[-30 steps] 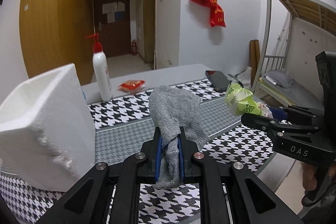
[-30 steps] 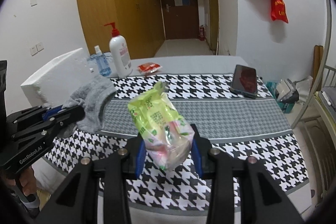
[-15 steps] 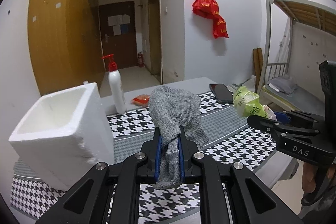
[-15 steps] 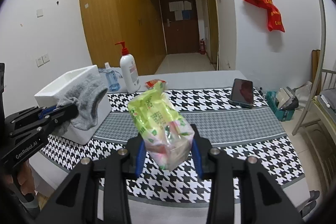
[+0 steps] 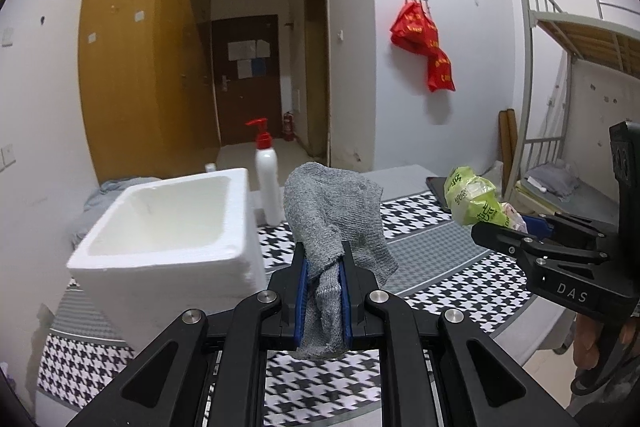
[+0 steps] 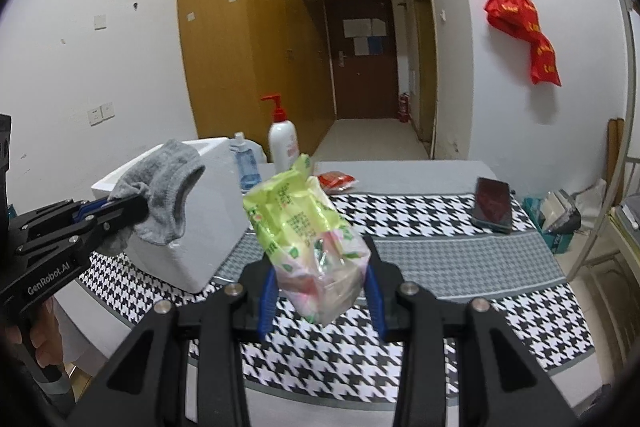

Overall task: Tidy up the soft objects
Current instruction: 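Lift and carry the grey sock and green packet over the foam box with both grippers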

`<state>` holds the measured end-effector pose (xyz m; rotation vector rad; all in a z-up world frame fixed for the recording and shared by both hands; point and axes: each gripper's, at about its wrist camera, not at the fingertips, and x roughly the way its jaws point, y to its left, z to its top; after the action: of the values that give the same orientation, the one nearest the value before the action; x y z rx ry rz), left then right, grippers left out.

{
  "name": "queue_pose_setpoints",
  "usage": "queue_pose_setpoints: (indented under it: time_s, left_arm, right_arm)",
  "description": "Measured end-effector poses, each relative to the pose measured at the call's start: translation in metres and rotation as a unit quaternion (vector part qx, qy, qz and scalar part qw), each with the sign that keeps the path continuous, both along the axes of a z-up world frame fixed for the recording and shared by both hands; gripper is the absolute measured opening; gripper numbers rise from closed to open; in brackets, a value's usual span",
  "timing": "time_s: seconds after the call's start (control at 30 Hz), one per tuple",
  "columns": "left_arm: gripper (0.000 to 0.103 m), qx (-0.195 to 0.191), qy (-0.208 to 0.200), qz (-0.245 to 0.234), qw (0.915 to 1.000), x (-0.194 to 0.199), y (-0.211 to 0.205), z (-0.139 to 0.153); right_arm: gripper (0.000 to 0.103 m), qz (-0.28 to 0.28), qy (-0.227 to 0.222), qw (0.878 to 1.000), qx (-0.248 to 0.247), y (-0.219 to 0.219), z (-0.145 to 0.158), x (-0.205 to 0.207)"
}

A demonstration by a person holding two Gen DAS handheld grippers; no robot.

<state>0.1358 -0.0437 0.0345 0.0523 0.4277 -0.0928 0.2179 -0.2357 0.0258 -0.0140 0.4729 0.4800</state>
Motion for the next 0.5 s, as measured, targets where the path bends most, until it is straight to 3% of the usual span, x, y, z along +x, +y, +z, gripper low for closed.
queue_pose_setpoints:
  time_s: [0.5]
  left_arm:
    - [0.014, -0.022, -0.020, 0.036, 0.9989, -0.021, 0.052, 0.007]
  right_arm:
    - [0.042, 0.042, -0.023, 0.999, -0.012, 0.060, 0.010, -0.012]
